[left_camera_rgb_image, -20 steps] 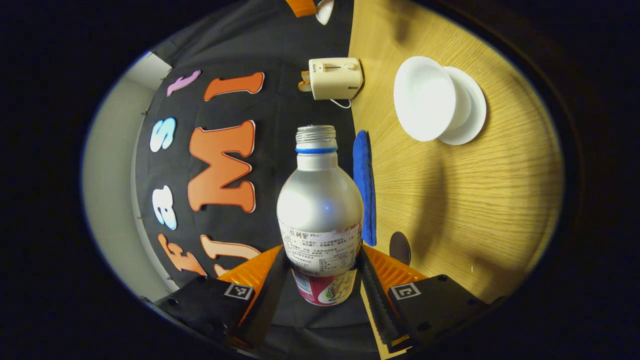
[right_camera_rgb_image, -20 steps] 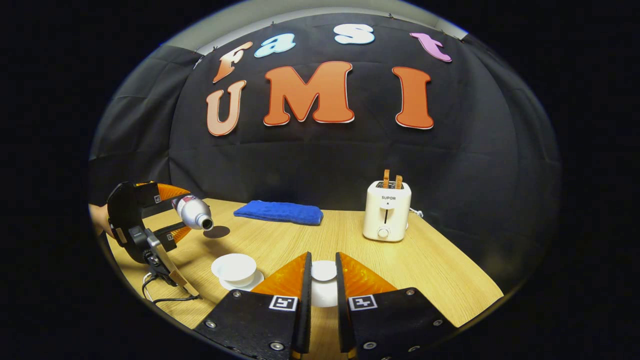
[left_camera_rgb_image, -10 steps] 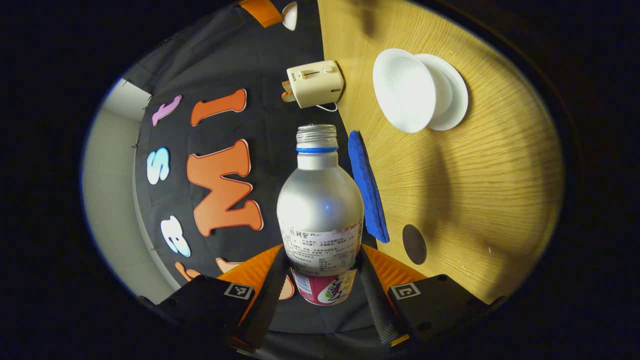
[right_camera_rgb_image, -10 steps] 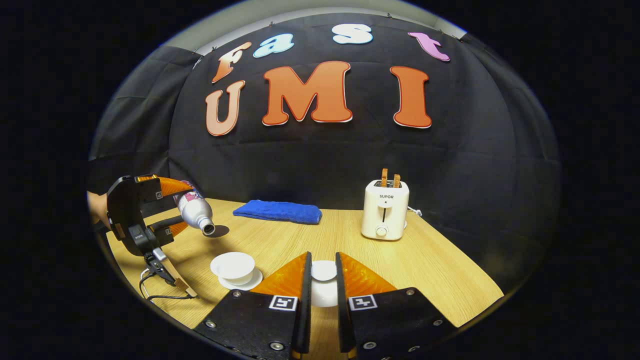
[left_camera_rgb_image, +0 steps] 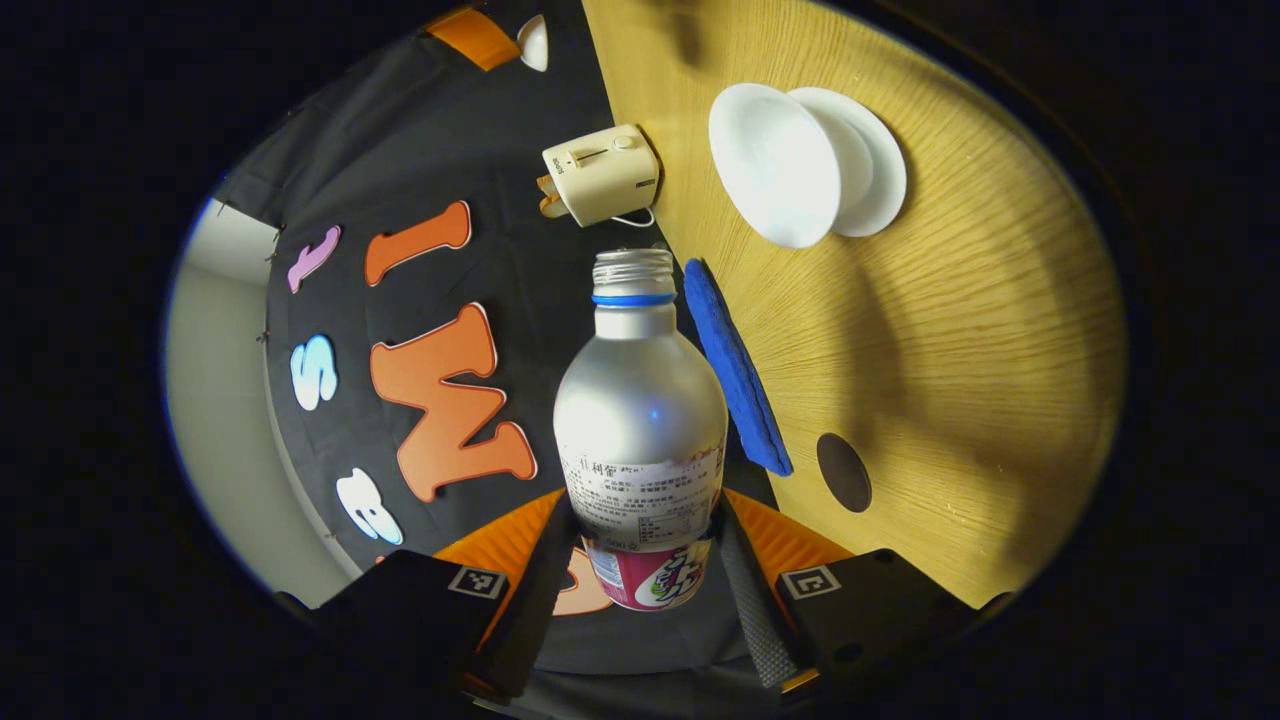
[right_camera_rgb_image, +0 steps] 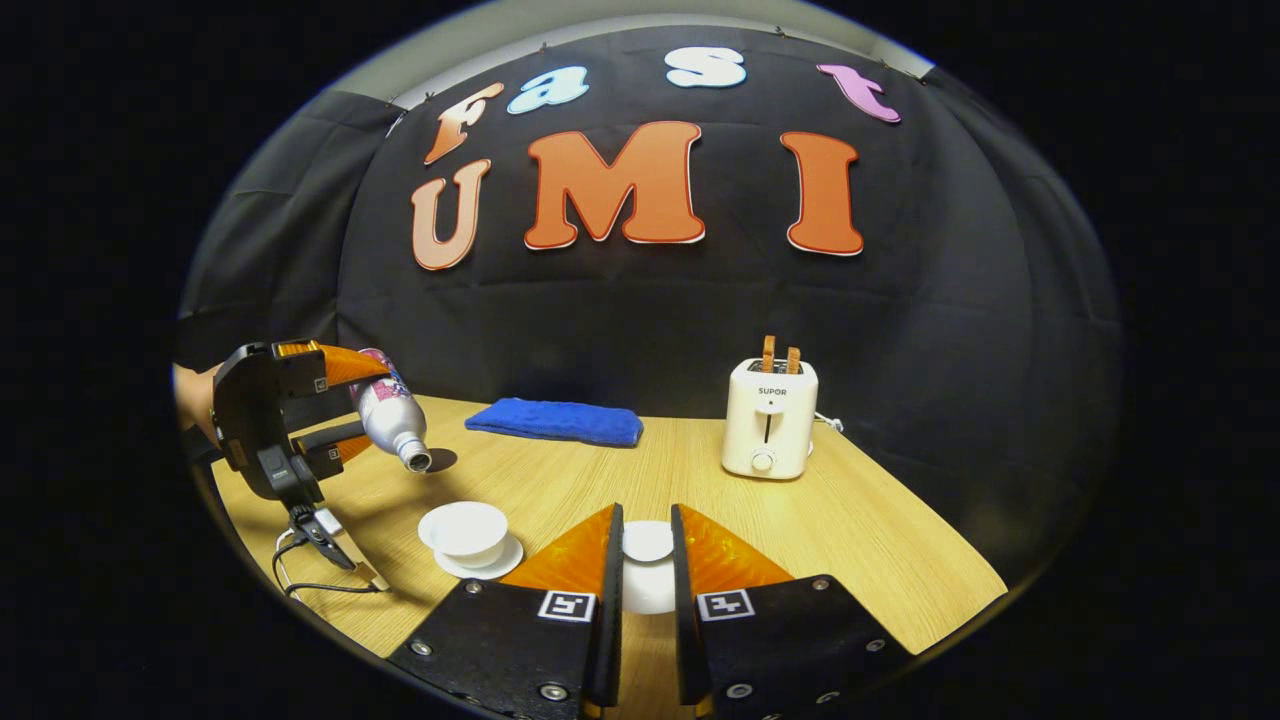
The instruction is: Open the teacup lid with one hand, grasp the water bottle and pour water into the teacup with the other hand; after pouring, place the water bottle on the coaster and then close the teacup lid.
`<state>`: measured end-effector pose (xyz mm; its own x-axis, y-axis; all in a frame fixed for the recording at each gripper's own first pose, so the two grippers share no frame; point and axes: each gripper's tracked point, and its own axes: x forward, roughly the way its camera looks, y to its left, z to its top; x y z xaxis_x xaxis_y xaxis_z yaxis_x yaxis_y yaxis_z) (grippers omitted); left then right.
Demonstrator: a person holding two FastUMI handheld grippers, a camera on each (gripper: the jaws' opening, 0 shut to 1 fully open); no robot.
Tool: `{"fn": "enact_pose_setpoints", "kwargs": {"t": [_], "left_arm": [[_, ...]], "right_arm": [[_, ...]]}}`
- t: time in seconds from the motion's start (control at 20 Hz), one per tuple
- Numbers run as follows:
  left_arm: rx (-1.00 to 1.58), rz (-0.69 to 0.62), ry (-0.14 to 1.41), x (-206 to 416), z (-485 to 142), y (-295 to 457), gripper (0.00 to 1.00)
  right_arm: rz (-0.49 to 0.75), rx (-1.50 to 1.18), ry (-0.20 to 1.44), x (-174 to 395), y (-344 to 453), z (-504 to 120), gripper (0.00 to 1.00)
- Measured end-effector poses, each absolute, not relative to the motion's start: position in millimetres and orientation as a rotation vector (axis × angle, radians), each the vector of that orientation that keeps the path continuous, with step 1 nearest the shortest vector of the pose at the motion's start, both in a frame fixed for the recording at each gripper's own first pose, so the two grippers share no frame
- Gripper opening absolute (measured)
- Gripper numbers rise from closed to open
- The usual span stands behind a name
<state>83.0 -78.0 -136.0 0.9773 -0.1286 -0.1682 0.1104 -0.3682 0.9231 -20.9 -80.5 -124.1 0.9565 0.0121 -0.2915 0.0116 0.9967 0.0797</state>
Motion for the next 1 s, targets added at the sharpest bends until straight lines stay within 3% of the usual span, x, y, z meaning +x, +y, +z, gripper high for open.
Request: {"fn": "enact_pose_setpoints", "kwargs": {"t": [1.0], "left_arm": [[2.051, -0.208, -0.118, 93.2, -86.8, -92.3, 0.84]], "right_arm": [[0.014, 0.090, 0.288, -19.7, -77.0, -123.9, 0.23]]}}
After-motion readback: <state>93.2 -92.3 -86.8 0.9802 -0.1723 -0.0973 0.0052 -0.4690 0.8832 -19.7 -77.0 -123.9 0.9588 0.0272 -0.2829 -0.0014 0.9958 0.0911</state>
